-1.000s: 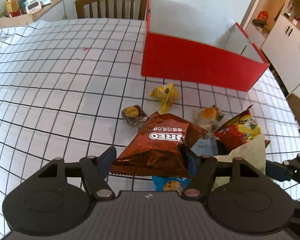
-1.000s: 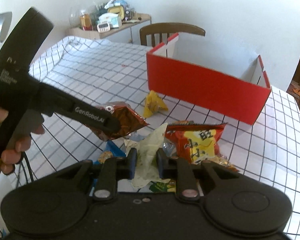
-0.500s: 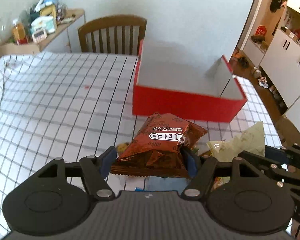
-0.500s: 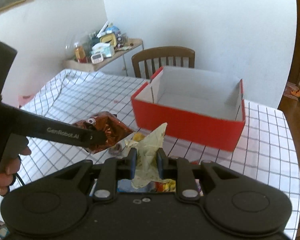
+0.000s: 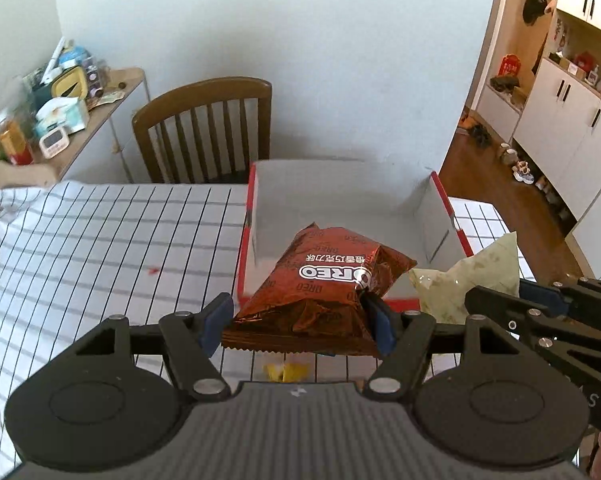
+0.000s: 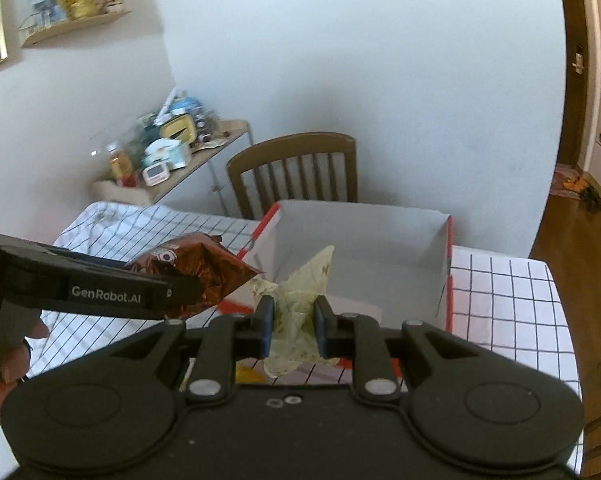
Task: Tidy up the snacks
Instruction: 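Carry both bags into the red box and open both tools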
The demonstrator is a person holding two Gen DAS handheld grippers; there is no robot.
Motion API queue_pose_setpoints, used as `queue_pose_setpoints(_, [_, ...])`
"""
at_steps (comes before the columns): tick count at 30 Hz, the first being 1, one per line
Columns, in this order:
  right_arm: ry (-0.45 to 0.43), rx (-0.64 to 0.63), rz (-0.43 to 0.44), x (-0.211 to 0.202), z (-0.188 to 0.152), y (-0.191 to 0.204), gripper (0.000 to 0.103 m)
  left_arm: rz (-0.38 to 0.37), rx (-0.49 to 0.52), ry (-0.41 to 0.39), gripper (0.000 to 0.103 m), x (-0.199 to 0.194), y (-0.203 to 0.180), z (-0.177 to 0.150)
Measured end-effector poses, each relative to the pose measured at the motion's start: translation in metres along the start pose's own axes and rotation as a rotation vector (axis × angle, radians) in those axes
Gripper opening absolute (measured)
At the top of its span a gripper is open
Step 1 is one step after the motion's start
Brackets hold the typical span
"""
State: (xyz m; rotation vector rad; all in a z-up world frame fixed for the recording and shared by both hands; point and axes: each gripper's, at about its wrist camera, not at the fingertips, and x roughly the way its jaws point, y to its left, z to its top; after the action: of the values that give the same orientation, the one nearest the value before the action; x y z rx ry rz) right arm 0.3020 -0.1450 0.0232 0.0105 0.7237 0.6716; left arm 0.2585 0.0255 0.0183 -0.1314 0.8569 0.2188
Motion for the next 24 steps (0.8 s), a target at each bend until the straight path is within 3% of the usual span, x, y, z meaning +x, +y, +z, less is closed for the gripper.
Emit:
queue_pose_setpoints(12, [0.065,0.128,-0.123,0.074,0.02,-0.045,0.019,0.032,0.059,0.08,0.07,0.083,-0.006,0.047])
queue_pose_setpoints(24, [0.176,0.215,-0.189,0.133,0.009,-0.075,0.019,0.067,0.139,0.189,0.07,0.155,-0.027,0.048])
